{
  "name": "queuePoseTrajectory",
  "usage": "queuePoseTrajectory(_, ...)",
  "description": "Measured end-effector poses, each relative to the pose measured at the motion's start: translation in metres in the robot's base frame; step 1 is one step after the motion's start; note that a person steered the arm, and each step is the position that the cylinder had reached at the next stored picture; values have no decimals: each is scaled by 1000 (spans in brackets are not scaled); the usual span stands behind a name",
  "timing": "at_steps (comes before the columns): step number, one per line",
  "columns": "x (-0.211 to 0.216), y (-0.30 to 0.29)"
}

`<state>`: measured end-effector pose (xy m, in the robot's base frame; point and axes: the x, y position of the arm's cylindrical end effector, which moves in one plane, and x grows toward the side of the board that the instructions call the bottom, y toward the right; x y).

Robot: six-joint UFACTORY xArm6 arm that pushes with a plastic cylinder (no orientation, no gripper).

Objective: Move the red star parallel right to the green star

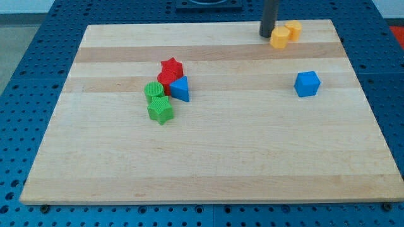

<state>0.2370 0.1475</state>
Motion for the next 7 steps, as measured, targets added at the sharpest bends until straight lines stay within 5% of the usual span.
queuePoseTrajectory(1, 0, -10)
queuePoseTrajectory(3, 4, -145)
queuePoseTrajectory(4, 42, -196)
queuePoseTrajectory(7, 86, -241)
